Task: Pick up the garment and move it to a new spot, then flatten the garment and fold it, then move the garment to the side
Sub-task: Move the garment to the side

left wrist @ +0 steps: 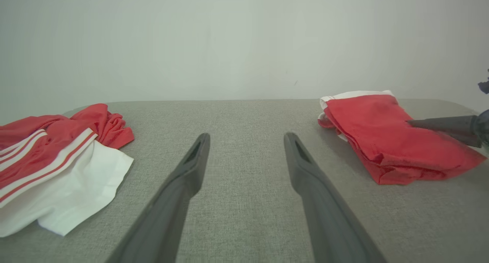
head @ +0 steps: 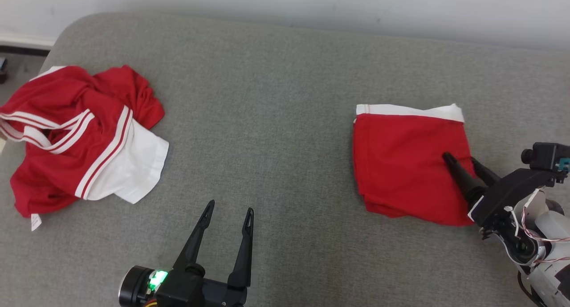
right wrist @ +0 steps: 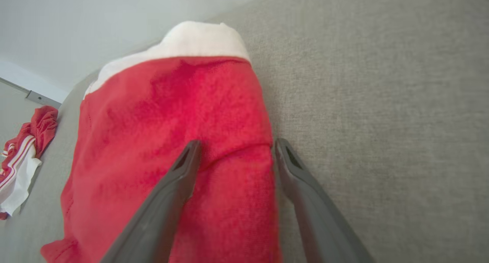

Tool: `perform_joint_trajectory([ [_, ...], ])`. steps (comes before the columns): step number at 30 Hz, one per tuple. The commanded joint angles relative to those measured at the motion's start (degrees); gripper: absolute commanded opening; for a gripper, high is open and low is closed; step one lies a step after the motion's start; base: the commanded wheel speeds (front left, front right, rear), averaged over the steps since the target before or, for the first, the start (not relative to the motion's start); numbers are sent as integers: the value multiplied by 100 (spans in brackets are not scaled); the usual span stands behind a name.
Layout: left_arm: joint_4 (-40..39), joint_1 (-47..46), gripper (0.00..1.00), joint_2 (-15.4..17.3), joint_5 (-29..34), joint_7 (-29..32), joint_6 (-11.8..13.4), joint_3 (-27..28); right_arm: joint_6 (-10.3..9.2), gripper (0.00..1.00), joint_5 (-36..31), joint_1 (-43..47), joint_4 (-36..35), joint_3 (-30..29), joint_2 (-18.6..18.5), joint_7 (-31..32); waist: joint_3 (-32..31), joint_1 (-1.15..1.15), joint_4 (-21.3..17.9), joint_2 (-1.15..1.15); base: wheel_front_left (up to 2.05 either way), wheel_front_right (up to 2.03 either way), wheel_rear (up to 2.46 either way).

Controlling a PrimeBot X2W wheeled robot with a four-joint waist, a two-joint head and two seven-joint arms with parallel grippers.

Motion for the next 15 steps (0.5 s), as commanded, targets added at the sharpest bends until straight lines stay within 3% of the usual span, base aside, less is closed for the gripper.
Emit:
perform_joint_trajectory([
  [1, 13, -84, 100, -7, -7, -10, 18, -4, -14, 100, 92, -50, -49, 64, -64, 35, 140, -1, 137, -1, 0, 0, 0],
  [3, 14, -85, 100, -7, -18, -10, 36, -9, -14, 100, 209, -64, -122, 196, -124, 68, 154, -1, 133, -1, 0, 0, 0],
  [4, 16, -84, 100, -7, -37, -10, 35, -14, -14, 76, 253, -59, -156, 268, -153, 63, 158, -1, 130, -1, 0, 0, 0],
  [6, 20, -100, 100, -7, -50, -10, 23, -18, -14, 7, 301, -53, -213, 415, -208, 1, 161, -1, 122, -1, 0, 0, 0],
  [7, 22, -114, 100, -7, -47, -10, 20, -20, -14, 0, 326, -60, -230, 474, -229, -43, 163, -1, 114, -1, 0, 0, 0],
  [15, -11, -165, 100, -7, 66, -10, -16, 73, -14, 0, 405, -287, -326, 820, -352, -635, 254, -1, -125, -1, 0, 0, 0],
])
